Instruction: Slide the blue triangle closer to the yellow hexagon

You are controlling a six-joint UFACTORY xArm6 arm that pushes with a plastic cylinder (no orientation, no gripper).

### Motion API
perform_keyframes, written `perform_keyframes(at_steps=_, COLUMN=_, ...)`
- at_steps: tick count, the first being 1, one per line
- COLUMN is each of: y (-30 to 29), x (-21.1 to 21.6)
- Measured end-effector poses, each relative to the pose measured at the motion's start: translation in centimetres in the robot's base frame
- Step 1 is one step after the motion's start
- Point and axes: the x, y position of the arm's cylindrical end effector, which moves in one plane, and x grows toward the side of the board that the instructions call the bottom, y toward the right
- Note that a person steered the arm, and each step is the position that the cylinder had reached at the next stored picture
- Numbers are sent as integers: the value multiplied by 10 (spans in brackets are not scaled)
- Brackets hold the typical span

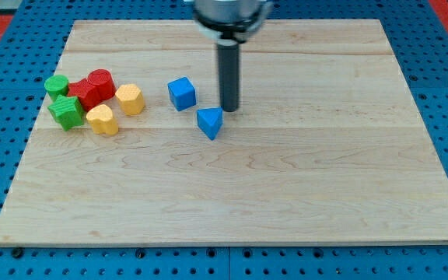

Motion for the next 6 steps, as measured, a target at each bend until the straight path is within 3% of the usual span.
perform_keyframes(at_steps=2, y=-118, x=-15)
perform_keyframes(at_steps=3, y=-124, x=-21)
perform_keyframes(at_steps=4, y=-5, x=-20)
perform_keyframes(at_steps=5, y=36, x=42)
perform_keyframes(at_steps=6, y=1, x=66)
